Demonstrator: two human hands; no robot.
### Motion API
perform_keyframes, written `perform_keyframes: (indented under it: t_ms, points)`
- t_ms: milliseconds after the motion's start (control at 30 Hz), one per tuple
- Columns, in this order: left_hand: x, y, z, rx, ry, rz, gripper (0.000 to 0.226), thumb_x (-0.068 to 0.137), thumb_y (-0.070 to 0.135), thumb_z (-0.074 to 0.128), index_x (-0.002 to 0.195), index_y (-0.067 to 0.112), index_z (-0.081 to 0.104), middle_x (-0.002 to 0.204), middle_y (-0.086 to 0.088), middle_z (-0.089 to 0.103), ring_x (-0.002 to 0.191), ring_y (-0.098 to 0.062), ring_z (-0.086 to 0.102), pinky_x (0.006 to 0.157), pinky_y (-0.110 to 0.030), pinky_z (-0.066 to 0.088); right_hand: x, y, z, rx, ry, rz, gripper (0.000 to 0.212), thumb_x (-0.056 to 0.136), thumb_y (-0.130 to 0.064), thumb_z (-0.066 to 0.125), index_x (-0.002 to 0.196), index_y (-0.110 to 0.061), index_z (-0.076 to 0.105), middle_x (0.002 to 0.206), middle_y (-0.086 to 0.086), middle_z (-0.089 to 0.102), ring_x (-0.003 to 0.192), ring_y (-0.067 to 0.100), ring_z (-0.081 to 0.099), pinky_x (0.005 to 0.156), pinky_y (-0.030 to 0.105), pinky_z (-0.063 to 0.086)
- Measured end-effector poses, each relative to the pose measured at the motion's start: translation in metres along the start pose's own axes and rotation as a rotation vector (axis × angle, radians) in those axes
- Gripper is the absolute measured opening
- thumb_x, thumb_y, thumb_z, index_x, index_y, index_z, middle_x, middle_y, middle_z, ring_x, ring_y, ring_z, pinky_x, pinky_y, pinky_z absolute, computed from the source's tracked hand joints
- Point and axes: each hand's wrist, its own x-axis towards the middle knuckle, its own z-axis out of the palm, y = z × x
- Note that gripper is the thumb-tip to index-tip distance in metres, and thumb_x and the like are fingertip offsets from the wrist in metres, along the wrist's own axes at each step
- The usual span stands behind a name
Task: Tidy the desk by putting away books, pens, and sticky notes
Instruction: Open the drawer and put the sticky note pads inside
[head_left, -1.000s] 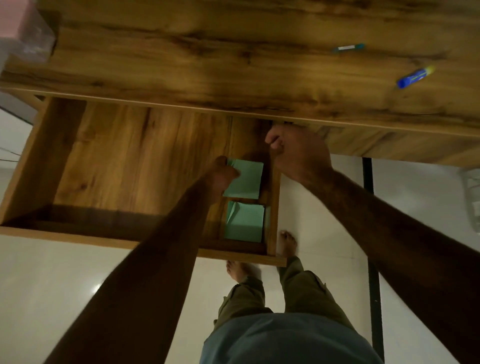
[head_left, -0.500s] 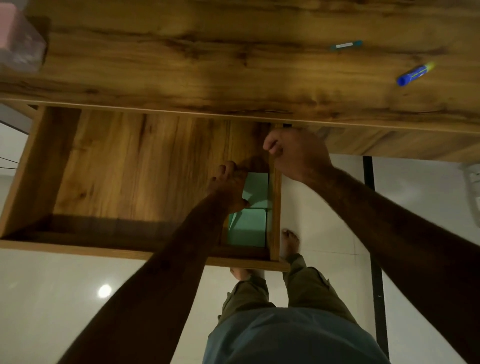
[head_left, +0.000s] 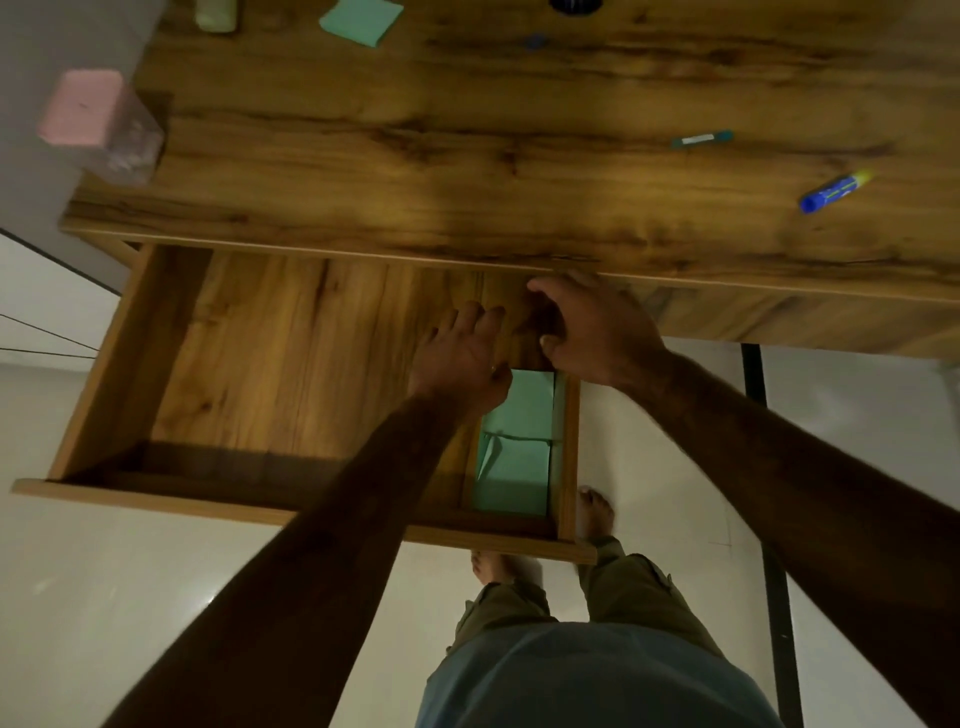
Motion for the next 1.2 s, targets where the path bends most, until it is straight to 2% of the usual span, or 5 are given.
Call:
perform_keyframes:
  t_ms: [133,267,600,900,1200]
  points:
    - [0.009,0.005,-0.036,0.027,0.144,0.012,0.071,0.08,0.045,0.063,0.141,0.018,0.039,0.14,-0.007,0.044,0.125,-0.028,0.049,0.095,-0.044,0.048,-0.003,-0.003,-0.014,-0.028,0.027,0.005,0.076,0.077,-0.041,0.068,0.146,-0.032,0.038,0.15,-0.004,0.04,0.137,0.026,0.041,0.107,0.052,0.039]
    - [0.018,0.014,-0.069,0.025,0.188,0.038,0.07,0.079,0.044,0.064,0.139,0.021,0.038,0.138,-0.005,0.043,0.128,-0.027,0.044,0.1,-0.045,0.046,-0.005,-0.009,-0.034,-0.073,0.051,0.02,0.077,0.079,-0.042,0.067,0.148,-0.035,0.034,0.155,-0.004,0.035,0.14,0.027,0.037,0.108,0.049,0.035]
    - [0.053,0.047,-0.118,0.035,0.279,0.126,0.073,0.08,0.045,0.06,0.144,0.02,0.036,0.142,-0.006,0.041,0.129,-0.029,0.043,0.101,-0.047,0.043,-0.01,0.004,-0.091,-0.094,0.195,0.052,0.08,0.079,-0.035,0.07,0.149,-0.032,0.032,0.152,-0.005,0.035,0.136,0.023,0.039,0.107,0.049,0.036]
    - [0.097,0.096,-0.112,0.043,0.248,0.176,0.071,0.083,0.049,0.059,0.145,0.023,0.035,0.142,-0.004,0.039,0.131,-0.026,0.04,0.102,-0.044,0.041,-0.002,0.059,-0.115,-0.057,0.218,0.121,0.079,0.081,-0.037,0.069,0.15,-0.031,0.031,0.153,-0.003,0.033,0.138,0.023,0.038,0.107,0.05,0.036]
    - [0.152,0.137,-0.101,0.052,0.143,0.058,0.066,0.084,0.048,0.059,0.141,0.024,0.037,0.137,-0.003,0.039,0.126,-0.026,0.042,0.099,-0.047,0.045,0.043,0.128,-0.141,-0.02,0.141,0.081,0.076,0.083,-0.039,0.066,0.15,-0.033,0.029,0.156,-0.002,0.03,0.142,0.025,0.033,0.109,0.047,0.034]
